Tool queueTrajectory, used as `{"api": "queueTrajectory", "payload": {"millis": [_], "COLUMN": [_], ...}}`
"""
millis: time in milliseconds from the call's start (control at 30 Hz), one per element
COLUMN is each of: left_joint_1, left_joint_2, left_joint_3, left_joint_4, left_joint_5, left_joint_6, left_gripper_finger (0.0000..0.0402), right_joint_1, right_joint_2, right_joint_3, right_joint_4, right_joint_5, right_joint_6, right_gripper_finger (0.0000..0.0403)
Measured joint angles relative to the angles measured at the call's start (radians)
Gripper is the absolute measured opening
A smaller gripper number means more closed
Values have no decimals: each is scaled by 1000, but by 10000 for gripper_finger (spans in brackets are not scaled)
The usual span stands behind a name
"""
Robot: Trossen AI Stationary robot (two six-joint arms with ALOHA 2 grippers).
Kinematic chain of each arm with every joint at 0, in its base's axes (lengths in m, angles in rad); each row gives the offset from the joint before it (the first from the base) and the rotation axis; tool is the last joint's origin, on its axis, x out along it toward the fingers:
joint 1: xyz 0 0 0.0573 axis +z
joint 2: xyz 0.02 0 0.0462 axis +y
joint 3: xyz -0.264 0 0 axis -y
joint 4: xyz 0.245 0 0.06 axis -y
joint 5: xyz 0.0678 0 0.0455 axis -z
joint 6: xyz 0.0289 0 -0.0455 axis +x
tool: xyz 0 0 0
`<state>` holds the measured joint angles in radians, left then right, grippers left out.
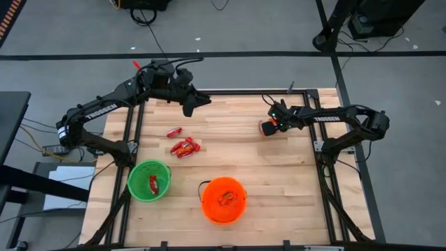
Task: Sort candy by brand, put in halloween buckets
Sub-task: Put the orange chocolate into the orange bucket
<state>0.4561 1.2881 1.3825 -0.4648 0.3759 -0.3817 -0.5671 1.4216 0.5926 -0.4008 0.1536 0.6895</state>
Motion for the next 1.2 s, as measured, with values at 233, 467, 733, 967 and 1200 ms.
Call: {"api": "queueTrajectory", "payload": {"millis": [233,467,733,967,1200], "left_joint_1": [0,0,0,0,0], "left_joint_2": [0,0,0,0,0], "left_joint_3": [0,0,0,0,0], "left_joint_4": [4,4,4,5,4], "left_joint_5": [0,0,0,-1,0], "left_joint_6": [-15,-16,-16,-16,-16], "left_gripper_finger": [131,131,131,131,131], "right_joint_1": [0,2,42,122,243], "right_joint_2": [0,0,0,0,-1], "right_joint_3": [0,2,60,226,450], "right_joint_4": [4,11,-19,-192,-390], "right_joint_5": [3,-18,-118,-124,-181], "right_joint_6": [-37,-52,-64,-81,-90], "right_gripper_finger": [155,70,40,38,37]}}
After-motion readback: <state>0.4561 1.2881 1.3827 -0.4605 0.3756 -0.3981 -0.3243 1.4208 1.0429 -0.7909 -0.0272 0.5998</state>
